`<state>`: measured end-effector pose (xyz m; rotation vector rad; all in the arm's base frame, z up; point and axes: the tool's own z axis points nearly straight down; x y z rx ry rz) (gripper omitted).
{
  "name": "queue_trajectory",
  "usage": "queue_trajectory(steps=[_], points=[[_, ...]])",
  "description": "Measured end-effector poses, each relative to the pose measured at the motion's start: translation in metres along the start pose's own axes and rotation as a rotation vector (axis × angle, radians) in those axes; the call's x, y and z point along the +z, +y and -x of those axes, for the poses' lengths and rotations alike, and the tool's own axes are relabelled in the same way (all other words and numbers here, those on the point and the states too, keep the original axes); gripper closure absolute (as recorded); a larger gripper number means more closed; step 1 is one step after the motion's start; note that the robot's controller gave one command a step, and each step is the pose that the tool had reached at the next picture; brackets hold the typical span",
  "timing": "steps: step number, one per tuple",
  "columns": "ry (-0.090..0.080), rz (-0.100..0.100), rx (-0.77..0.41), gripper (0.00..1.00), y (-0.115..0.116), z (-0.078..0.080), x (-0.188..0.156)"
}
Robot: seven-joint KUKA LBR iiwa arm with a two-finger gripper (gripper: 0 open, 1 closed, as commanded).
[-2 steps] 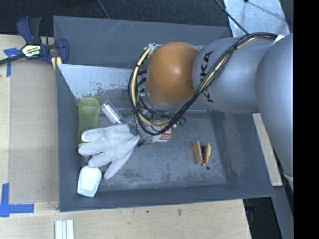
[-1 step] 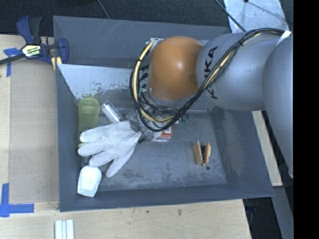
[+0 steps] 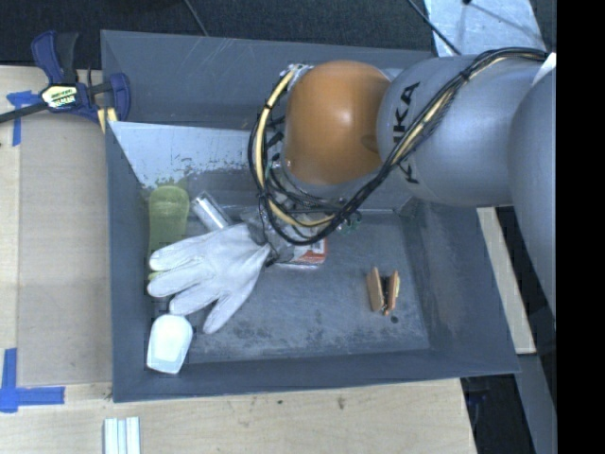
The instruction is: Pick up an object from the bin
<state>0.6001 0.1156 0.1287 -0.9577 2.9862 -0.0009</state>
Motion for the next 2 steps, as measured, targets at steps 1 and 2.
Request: queue_trajectory(steps=[1, 2], points=[[-0.002, -0.001, 0.001, 1.0, -0.0003, 0.0005, -0.0066], [0.001, 0.001, 0.002, 1.0, 0.0, 0.0, -0.0132]])
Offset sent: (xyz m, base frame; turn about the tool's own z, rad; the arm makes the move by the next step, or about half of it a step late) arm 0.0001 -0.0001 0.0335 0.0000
